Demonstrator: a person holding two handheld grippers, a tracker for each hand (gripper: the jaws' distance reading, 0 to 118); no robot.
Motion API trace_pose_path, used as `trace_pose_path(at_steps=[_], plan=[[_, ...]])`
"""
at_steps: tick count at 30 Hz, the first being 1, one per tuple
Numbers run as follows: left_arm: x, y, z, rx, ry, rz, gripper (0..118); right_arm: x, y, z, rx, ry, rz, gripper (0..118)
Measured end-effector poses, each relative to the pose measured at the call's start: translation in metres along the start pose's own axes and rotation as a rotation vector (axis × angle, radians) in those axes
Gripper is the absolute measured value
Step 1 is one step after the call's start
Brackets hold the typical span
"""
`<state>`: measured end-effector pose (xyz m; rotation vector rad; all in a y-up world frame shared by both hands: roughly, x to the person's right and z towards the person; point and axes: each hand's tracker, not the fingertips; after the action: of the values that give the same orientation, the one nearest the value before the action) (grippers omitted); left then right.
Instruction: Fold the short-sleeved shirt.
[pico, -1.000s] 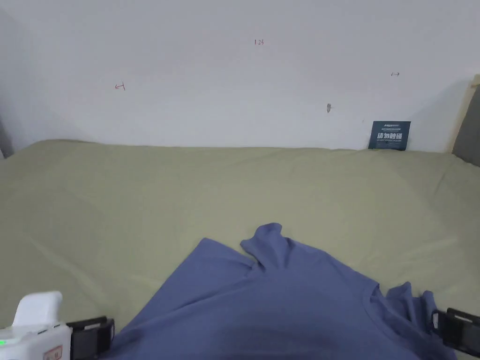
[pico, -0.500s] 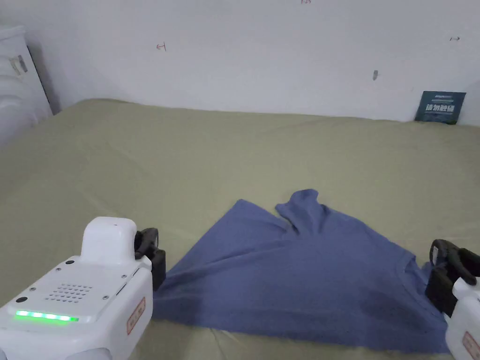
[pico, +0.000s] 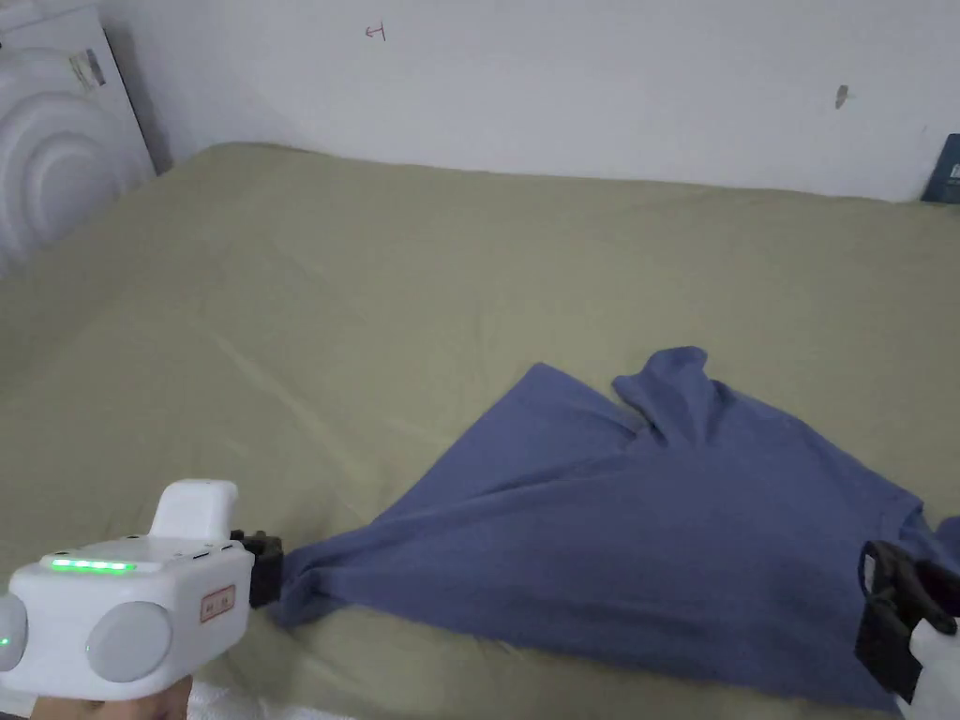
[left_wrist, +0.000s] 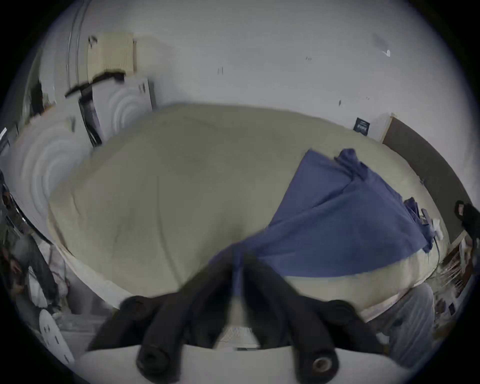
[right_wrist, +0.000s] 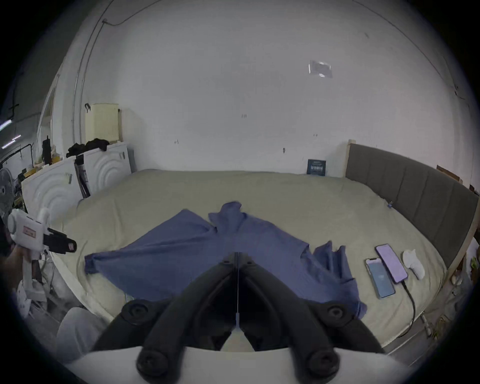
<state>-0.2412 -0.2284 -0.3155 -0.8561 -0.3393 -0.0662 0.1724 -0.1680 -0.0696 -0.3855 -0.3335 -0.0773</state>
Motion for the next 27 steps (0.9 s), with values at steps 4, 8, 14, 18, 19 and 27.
trace_pose_path(at_steps=[4, 8, 14, 18, 19, 27], plan=[[-0.009, 0.008, -0.044, -0.052, 0.002, -0.009, 115, -0.003, -0.008, -0.017, -0.071, 0.021, -0.009, 3], [-0.004, 0.011, -0.075, -0.145, 0.024, -0.033, 102, 0.0, -0.015, -0.034, -0.121, 0.026, -0.012, 3], [0.013, 0.014, -0.068, -0.164, -0.008, -0.101, 21, 0.019, -0.017, -0.069, -0.198, 0.019, -0.026, 3], [0.024, 0.017, -0.068, -0.176, 0.008, -0.106, 1, 0.041, -0.007, -0.119, -0.257, 0.013, 0.002, 3], [0.026, 0.017, -0.069, -0.172, 0.021, -0.129, 1, 0.049, -0.001, -0.137, -0.272, 0.015, -0.01, 3], [0.011, 0.017, -0.075, -0.182, -0.019, -0.036, 1, 0.105, 0.053, -0.302, -0.43, -0.02, 0.087, 3]])
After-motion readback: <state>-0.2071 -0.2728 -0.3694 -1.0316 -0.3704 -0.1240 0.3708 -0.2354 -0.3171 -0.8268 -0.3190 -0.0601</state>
